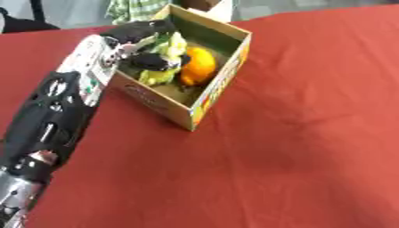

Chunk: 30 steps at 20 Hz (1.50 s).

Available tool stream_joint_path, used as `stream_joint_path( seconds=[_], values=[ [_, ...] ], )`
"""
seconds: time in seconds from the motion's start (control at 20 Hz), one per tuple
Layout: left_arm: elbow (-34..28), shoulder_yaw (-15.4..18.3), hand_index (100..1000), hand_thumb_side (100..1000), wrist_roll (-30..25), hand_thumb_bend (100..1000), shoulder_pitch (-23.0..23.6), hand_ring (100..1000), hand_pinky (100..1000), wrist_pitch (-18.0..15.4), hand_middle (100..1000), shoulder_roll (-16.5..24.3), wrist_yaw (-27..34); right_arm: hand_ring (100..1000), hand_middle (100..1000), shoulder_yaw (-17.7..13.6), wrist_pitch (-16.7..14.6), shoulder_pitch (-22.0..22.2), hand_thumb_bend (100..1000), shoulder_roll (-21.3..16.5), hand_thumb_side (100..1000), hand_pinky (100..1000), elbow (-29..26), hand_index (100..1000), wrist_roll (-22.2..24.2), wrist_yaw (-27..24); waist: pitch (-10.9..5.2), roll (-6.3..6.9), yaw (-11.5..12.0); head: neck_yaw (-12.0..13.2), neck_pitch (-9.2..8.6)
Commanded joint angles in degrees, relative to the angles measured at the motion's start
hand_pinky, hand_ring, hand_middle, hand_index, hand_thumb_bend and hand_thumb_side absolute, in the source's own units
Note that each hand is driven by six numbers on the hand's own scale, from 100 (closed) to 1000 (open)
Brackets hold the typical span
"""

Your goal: Pick up objects on the table and place them in the box.

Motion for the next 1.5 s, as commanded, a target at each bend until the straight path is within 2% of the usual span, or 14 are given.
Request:
stream_joint_path(
  seconds=[0.05,0.1,0.3,0.65,0.85,0.9,1.0,1.05,1.1,1.15,1.3,1.4,1.5],
  values=[
    [-1.6,0.7,1000,1000,-0.6,161,-1.5,996,957,0.3,1000,1.4,2.3,827,633,-0.4,0.0,-0.8,296,-1.0,770,914,-0.9,910,0.3,0.4,-1.01,-0.11,0.2,-0.2,-0.57],
    [-1.9,0.7,1000,1000,-0.4,100,-1.5,999,960,0.5,1000,1.5,3.1,827,633,-0.5,0.0,-0.7,295,-1.0,770,914,-0.9,910,0.3,0.5,-0.98,-0.07,0.2,-0.2,-0.59],
    [-2.9,0.7,1000,1000,1.3,100,-1.2,1000,1000,1.1,1000,1.8,6.0,825,631,-0.5,0.3,-0.6,291,-0.9,768,915,-0.9,910,0.3,0.6,-0.96,-0.05,0.4,-0.3,-0.48],
    [-2.9,0.6,1000,1000,2.8,100,-1.0,1000,1000,4.8,1000,2.0,10.8,824,627,-0.5,0.5,-0.6,288,-0.6,768,915,-0.9,908,0.3,0.5,-1.28,-0.21,0.4,-0.4,-0.5],
    [-4.4,0.2,1000,1000,4.0,100,-1.4,1000,1000,4.9,1000,2.4,12.5,823,625,-0.6,0.6,-0.5,285,-0.5,765,915,-0.9,906,0.2,0.4,-1.61,-0.27,0.3,-0.4,-0.42],
    [-5.2,-0.5,1000,838,4.3,100,-1.4,1000,1000,4.3,1000,2.9,12.1,822,624,-0.5,0.6,-0.5,288,-0.5,764,915,-0.9,905,0.2,0.4,-1.69,-0.23,0.3,-0.3,-0.44],
    [-6.2,-1.6,1000,791,3.8,100,-1.2,1000,1000,2.7,1000,3.4,10.7,822,622,-0.5,0.6,-0.5,290,-0.5,764,914,-0.9,903,0.2,0.4,-1.79,-0.19,0.2,-0.3,-0.54],
    [-6.2,-1.7,1000,761,3.3,243,-1.1,1000,1000,1.9,1000,3.6,10.0,821,621,-0.5,0.6,-0.5,290,-0.5,764,914,-0.9,901,0.1,0.4,-1.81,-0.18,0.2,-0.2,-0.58],
    [-5.9,-1.6,1000,805,2.7,306,-1.0,1000,1000,1.0,1000,3.6,9.1,821,621,-0.6,0.6,-0.5,291,-0.5,765,914,-0.9,901,0.1,0.4,-1.81,-0.16,0.2,-0.2,-0.58],
    [-5.6,-1.3,1000,999,2.4,313,-1.0,1000,1000,0.2,1000,3.5,8.3,821,621,-0.6,0.6,-0.4,291,-0.5,764,914,-0.9,901,0.0,0.5,-1.79,-0.16,0.2,-0.3,-0.57],
    [-5.2,0.0,1000,1000,2.7,340,-1.2,1000,1000,-2.0,1000,3.3,5.9,821,620,-0.7,0.6,-0.3,290,-0.5,763,915,-0.9,901,-0.1,0.6,-1.74,-0.1,0.3,-0.4,-0.36],
    [-5.8,0.4,1000,1000,3.1,345,-1.6,1000,1000,-2.7,1000,3.5,4.7,820,619,-0.6,0.7,-0.3,290,-0.5,763,915,-0.9,901,-0.1,0.6,-1.78,0.03,0.4,-0.4,-0.22],
    [-6.3,0.5,1000,1000,3.4,386,-2.0,1000,1000,-3.0,1000,3.8,3.6,820,619,-0.6,0.8,-0.3,288,-0.5,763,915,-0.9,901,0.0,0.6,-1.89,0.15,0.4,-0.5,-0.15]
  ],
)
